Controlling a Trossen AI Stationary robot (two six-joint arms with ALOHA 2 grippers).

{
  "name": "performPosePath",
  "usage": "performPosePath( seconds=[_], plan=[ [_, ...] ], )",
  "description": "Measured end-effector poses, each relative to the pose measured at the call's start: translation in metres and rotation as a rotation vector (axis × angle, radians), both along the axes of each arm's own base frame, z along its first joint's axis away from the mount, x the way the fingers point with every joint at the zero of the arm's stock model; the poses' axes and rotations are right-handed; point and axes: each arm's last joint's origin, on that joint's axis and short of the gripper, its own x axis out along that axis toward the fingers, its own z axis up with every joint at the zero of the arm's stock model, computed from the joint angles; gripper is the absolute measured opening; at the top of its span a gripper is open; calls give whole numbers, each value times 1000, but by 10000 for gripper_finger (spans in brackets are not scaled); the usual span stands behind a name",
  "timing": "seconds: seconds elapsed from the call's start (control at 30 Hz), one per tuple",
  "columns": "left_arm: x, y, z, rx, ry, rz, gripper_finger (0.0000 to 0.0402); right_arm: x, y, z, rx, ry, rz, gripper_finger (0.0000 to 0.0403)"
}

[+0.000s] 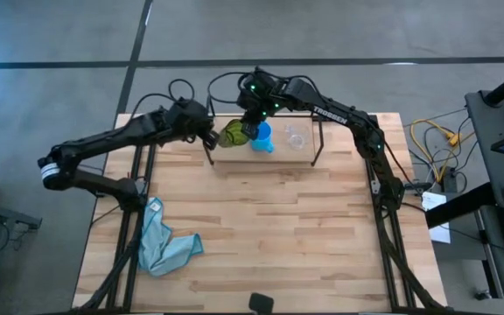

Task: Stack small to large cups/mugs on shelf
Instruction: Put the green cup on the shelf

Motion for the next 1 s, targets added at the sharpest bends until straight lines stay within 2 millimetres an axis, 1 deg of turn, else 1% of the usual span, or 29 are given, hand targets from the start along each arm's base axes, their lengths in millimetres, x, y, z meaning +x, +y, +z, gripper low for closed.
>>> performPosePath(
  seconds=[0.2,0.37,0.53,0.73,1.0],
  plan=[
    [-11,-6,14,27,-62,2,66,3,-7,-1,-51,-15,-41,8],
    [-19,-12,29,60,-158,-20,66,7,-14,-19,-31,34,-50,8],
    [-31,-18,43,103,-238,-25,66,9,-20,-27,-38,54,-78,8],
    [-34,-19,45,124,-226,-39,66,7,-26,-31,-36,70,-94,8],
    [-22,-13,34,100,-177,-41,66,0,-21,-36,15,161,-76,8]
  ],
)
